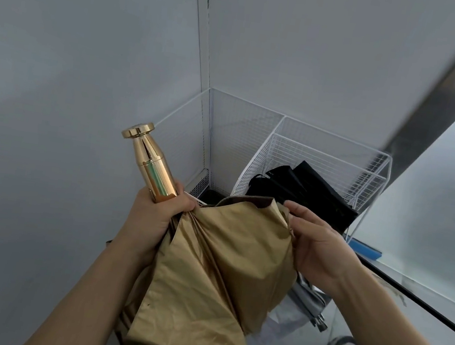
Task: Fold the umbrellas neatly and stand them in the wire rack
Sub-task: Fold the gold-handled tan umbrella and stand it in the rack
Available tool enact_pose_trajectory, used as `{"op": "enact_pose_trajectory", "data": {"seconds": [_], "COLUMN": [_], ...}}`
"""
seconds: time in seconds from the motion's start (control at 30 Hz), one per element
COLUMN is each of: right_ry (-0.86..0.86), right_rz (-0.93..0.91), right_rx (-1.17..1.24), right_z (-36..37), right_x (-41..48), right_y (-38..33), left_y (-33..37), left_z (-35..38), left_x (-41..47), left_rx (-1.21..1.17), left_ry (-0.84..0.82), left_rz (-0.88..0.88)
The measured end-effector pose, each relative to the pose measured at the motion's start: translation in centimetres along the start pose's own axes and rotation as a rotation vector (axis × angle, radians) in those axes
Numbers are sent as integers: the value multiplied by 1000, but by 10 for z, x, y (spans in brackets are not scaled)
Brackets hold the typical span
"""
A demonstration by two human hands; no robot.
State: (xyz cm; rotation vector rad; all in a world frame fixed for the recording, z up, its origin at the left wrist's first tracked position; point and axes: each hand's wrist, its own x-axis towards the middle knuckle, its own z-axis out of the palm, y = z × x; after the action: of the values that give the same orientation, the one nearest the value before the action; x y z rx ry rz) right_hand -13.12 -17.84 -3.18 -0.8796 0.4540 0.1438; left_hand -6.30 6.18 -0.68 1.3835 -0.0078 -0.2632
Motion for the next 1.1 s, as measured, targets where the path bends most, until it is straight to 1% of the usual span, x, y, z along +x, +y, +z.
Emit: {"op": "enact_pose_trajectory", "data": {"seconds": [0.2, 0.27, 0.37, 0.43, 0.5, 0.57, 0.67, 0.7, 0.77, 0.87, 0.93, 1.03, 1.1], "right_ry": [-129, -138, -116, -165, -210, -172, 27, 95, 178, 208, 186, 129, 151], "right_rz": [69, 57, -13, -23, -22, -59, -189, -217, -236, -225, -193, -170, -181], "right_rx": [-56, -82, -96, -112, -181, -311, -480, -471, -359, -209, -138, -148, -188], "right_z": [-1, -1, -2, 0, 4, 8, 9, 8, 8, 10, 10, 11, 13], "right_x": [-4, -4, -5, -7, -10, -11, -10, -9, -7, -6, -5, -7, -8], "right_y": [-1, -1, -4, -6, -4, 1, 5, 5, 5, 5, 4, 2, 2], "left_y": [2, 2, 0, -1, -2, -3, -2, -1, -1, -2, -3, -4, -3], "left_z": [1, 1, 0, -2, -4, -4, -3, -3, 0, 3, 5, 7, 7], "left_x": [0, 1, 4, 5, 6, 7, 6, 6, 5, 3, 3, 3, 4], "left_rx": [39, 76, 114, 143, 162, 159, 157, 153, 159, 209, 217, 204, 201], "left_ry": [89, 147, 266, 317, 334, 336, 342, 339, 315, 280, 276, 282, 289], "left_rz": [-3, -1, 1, 2, 2, -4, -10, -8, 5, 39, 47, 47, 45]}}
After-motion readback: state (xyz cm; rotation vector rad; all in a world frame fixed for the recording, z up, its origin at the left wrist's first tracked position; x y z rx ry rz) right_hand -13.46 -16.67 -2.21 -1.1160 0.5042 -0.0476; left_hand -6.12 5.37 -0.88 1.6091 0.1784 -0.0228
